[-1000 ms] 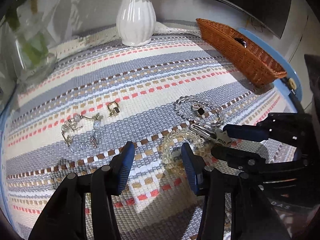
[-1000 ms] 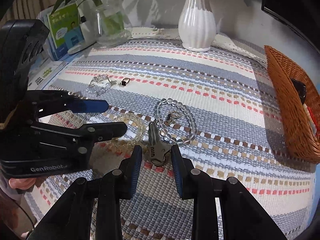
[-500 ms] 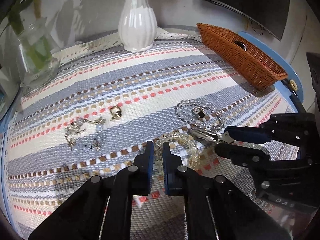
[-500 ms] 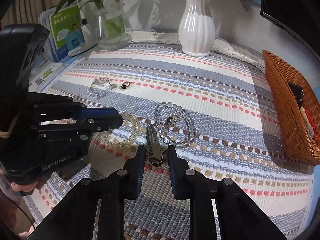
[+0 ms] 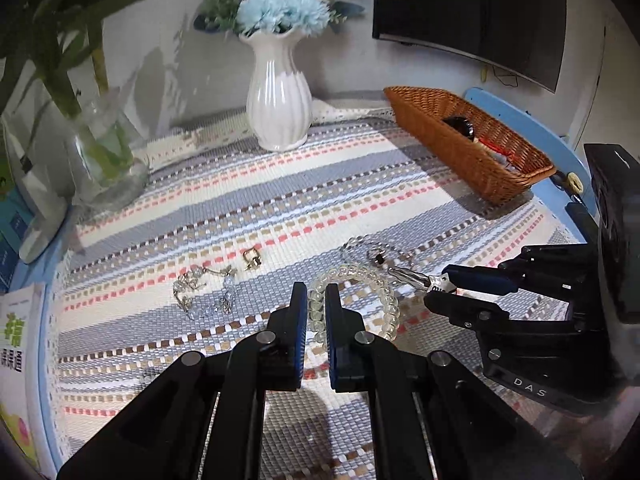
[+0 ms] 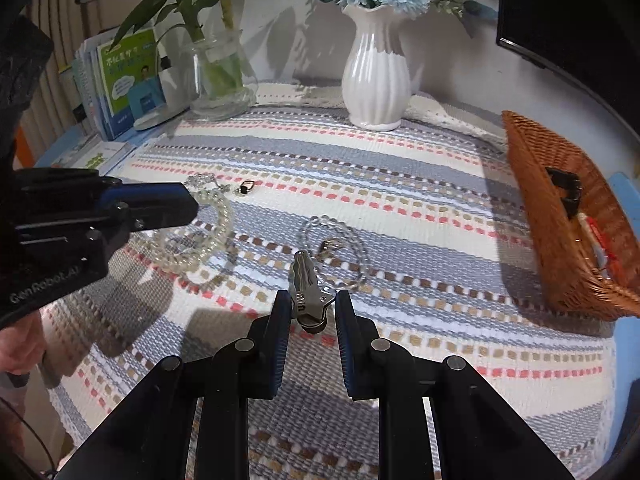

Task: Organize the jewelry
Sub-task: 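Carry clear bead bracelet and silver key over the wicker basket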

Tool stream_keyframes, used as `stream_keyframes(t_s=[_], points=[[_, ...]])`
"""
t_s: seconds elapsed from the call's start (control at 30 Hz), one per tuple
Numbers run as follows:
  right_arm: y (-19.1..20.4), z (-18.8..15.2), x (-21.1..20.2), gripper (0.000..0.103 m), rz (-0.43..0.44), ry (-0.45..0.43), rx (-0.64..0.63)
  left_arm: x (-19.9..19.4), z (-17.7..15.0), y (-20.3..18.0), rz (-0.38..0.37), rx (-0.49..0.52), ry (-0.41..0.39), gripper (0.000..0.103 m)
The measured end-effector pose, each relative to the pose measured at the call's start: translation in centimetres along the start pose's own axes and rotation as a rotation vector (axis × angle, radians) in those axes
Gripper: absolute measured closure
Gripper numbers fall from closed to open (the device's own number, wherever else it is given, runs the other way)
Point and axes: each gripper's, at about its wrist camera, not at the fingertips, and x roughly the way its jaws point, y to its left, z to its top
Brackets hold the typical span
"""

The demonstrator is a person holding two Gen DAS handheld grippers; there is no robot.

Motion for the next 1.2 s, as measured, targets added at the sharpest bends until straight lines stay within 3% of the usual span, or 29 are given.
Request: stream_keyframes(t_s=[0.33,0.53,0.77,1.0,1.2], points=[[-2.3,0.1,-4.7,0.081,-0.033,-0.083,0.044,-2.3,2.5,-3.3,-0.005,0.068,-0.064,0.096],[-5.8,0.5,-8.0,0.081,-0.079,-0.151,0.118,-2.1,5.8,-6.0,-0.040,0.115,-0.098,0.096],[-15.9,3.3,-11.3,0.081,-0.172,-0.246,0.344,2.0,12.8,-10.8,-0.153,0.171,-0.101,0.096],[-27.2,5.9,-7.3,0.081,-0.126,-0.230,0.620,9.2,18.0,-15.3,-0.280,0.162,-0.072,0.096],[-31.6,4.7,-3.9,0.081,-0.081,-0.155,0.729,12.8,17.6,-17.4,-0.327,0.178,-0.060,0.096]])
